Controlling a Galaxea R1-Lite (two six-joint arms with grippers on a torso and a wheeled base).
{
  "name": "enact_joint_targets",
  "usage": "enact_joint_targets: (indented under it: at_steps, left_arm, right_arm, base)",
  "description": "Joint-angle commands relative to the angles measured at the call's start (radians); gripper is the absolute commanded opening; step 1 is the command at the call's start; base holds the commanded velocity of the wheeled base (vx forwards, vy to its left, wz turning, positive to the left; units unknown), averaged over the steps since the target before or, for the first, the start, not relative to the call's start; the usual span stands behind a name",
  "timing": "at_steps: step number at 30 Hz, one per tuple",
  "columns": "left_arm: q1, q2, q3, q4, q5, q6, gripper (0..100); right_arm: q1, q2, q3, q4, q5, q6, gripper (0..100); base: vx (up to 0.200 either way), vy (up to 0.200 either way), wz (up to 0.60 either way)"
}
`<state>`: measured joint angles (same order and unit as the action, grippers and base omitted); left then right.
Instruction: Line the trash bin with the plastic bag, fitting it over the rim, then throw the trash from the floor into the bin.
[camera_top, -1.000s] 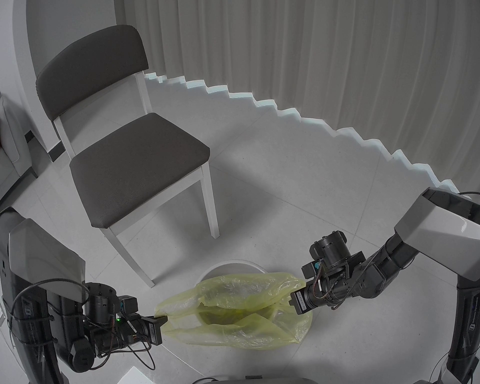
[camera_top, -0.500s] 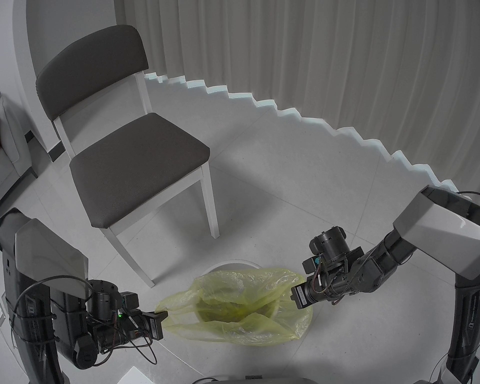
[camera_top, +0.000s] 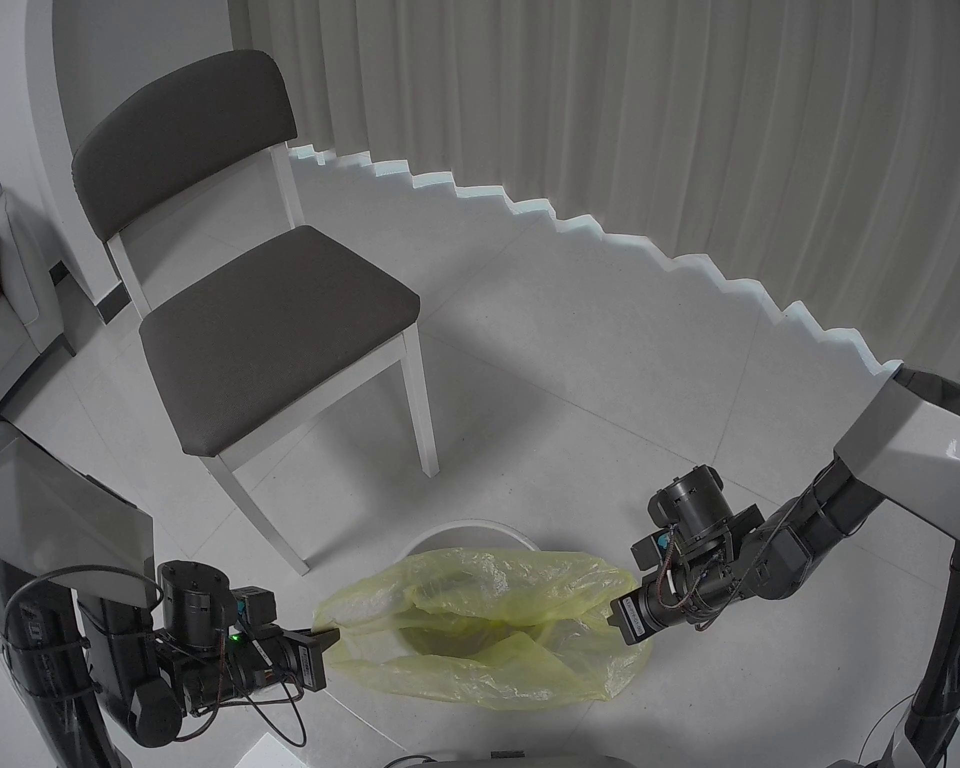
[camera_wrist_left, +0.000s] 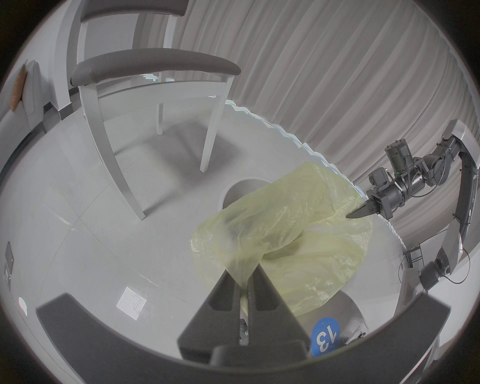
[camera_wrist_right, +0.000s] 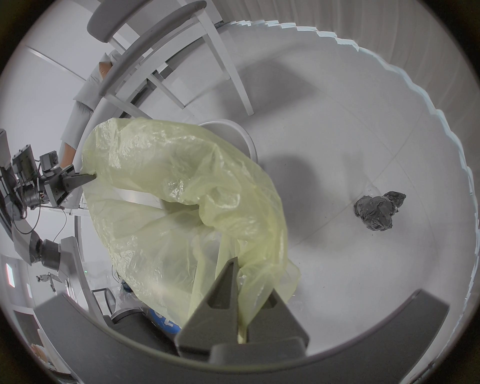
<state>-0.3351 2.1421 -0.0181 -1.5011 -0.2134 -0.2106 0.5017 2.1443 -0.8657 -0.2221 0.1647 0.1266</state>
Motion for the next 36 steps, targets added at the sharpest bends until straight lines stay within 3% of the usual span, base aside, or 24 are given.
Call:
enact_joint_targets:
  at_steps: [1, 11, 25, 35, 36]
  left_arm:
    - [-0.007, 0.027, 0.018, 0.001, 0.000, 0.004, 0]
    - [0.010, 0.154, -0.026, -0.010, 0.000, 0.036, 0]
    - [0.070, 0.320, -0.275, -0.004, 0.000, 0.043, 0]
    - [0.070, 0.269, -0.263, -0.070, 0.000, -0.004, 0]
    - [0.070, 0.265, -0.255, -0.070, 0.000, -0.012, 0]
  right_arm:
    - [0.005, 0.025, 0.004, -0.005, 0.001, -0.012, 0]
    - [-0.015, 0.138, -0.078, -0.003, 0.001, -0.053, 0]
    - [-0.092, 0.259, -0.254, 0.012, 0.004, -0.070, 0]
    - [-0.083, 0.195, -0.216, 0.001, 0.004, -0.068, 0]
    - [-0.081, 0.187, -0.211, 0.001, 0.004, -0.068, 100]
  base:
    - [0.000, 0.000, 0.00]
    - [0.000, 0.000, 0.00]
    - [0.000, 0.000, 0.00]
    - [0.000, 0.000, 0.00]
    - [0.000, 0.000, 0.00]
